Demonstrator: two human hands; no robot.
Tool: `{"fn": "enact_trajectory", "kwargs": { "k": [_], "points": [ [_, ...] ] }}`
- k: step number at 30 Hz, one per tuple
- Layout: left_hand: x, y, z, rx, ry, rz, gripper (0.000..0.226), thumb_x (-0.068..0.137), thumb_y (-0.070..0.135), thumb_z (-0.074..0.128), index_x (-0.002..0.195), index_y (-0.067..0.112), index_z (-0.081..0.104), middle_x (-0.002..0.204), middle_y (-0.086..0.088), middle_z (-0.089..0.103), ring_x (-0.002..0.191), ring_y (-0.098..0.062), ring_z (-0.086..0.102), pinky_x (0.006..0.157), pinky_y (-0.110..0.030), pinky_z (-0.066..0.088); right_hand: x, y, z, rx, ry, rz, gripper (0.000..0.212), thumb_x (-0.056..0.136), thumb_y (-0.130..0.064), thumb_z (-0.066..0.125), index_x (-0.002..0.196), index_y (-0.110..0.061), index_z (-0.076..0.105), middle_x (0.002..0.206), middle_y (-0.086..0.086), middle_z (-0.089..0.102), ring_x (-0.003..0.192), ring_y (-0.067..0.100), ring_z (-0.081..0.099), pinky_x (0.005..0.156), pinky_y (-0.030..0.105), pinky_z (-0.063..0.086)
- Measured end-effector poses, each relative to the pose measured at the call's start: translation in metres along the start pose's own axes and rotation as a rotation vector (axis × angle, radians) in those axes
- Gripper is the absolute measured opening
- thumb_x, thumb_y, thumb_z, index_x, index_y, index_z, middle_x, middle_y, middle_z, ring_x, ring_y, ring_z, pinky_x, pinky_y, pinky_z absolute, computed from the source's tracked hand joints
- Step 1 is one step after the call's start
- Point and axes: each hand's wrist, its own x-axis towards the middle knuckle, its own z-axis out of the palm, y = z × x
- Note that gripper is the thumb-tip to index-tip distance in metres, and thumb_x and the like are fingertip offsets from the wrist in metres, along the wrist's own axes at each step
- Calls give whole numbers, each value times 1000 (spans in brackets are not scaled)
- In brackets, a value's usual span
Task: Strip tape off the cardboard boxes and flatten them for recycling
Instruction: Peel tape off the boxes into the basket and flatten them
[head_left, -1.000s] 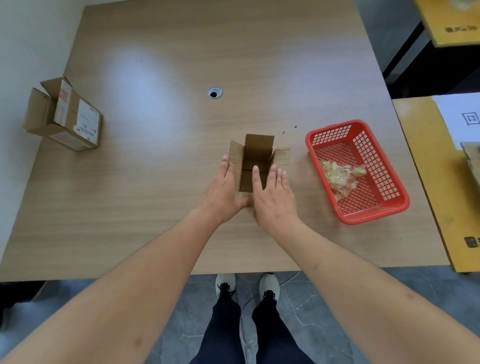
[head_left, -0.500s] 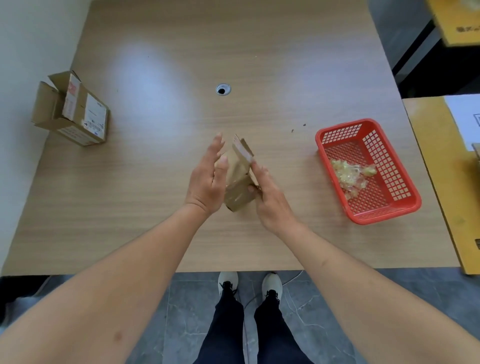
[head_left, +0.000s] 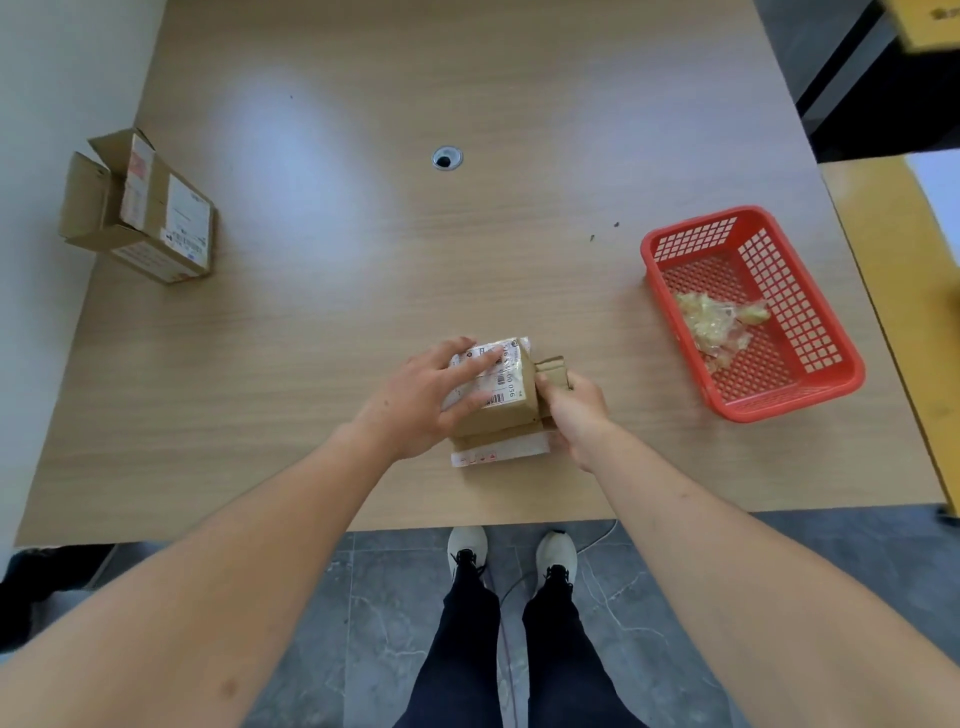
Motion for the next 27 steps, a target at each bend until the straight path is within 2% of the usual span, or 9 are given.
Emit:
{"fn": "enact_trajectory", "kwargs": {
  "k": [2,4,6,10,16,18,22,25,27],
  "points": [
    [-1,1,9,137,-95,-60,58,103,61,35,158,49,20,164,5,24,138,-28,39,114,-42,33,1,7,-6,-284,225,-124,19,92,-40,72,105,-26,71,105,-5,72,95,15,66,89,32,53],
    [2,7,16,175,-74,-133,59,103,61,35,158,47,19,165,2,22,140,-30,36,115,-43,29,-6,8,-13,-510,392,-279,18,94,-33,70,111,-28,71,112,-3,63,94,13,58,85,24,42],
    [6,17,19,124,-39,-204,59,103,59,37,158,44,22,167,-1,21,145,-31,32,118,-45,26,-11,11,-15,-471,312,-381,18,96,-20,63,107,-25,76,109,-4,70,95,12,65,88,25,49],
    [18,32,21,79,-62,-319,61,104,55,39,160,41,19,170,0,12,154,-39,12,125,-48,11,-24,13,-8,-269,84,-359,22,97,-15,63,111,-25,77,97,-13,75,93,8,71,93,33,58],
    [23,40,17,100,-120,-315,63,106,47,41,162,30,18,171,1,2,155,-39,4,126,-51,3,-17,15,-7,-161,199,-314,20,89,-8,77,81,-27,78,84,-5,78,83,13,76,86,35,62],
    [23,45,18,87,-104,-259,60,108,37,42,162,24,20,171,0,1,156,-35,2,125,-51,3,-19,12,-4,-94,217,-285,20,88,-2,77,81,-21,78,83,2,78,81,18,77,80,30,63],
    [22,50,21,17,-42,-256,52,107,32,47,157,34,33,170,-1,9,156,-38,5,124,-54,3,-22,10,-2,-70,240,-270,15,89,-1,76,82,-15,78,81,5,77,77,20,77,70,23,61],
    [24,56,17,-55,-5,-340,57,98,51,59,152,36,44,169,3,18,156,-35,9,124,-51,-1,-21,11,-2,-163,241,-286,17,89,-6,77,80,-21,77,76,0,76,71,20,76,74,36,64],
    [29,58,16,-46,13,-352,57,96,50,63,149,37,48,168,3,21,156,-33,11,124,-49,-3,-20,10,-2,-231,246,-293,17,89,-8,76,80,-23,75,76,-2,76,72,20,75,78,42,64]
  ]
}}
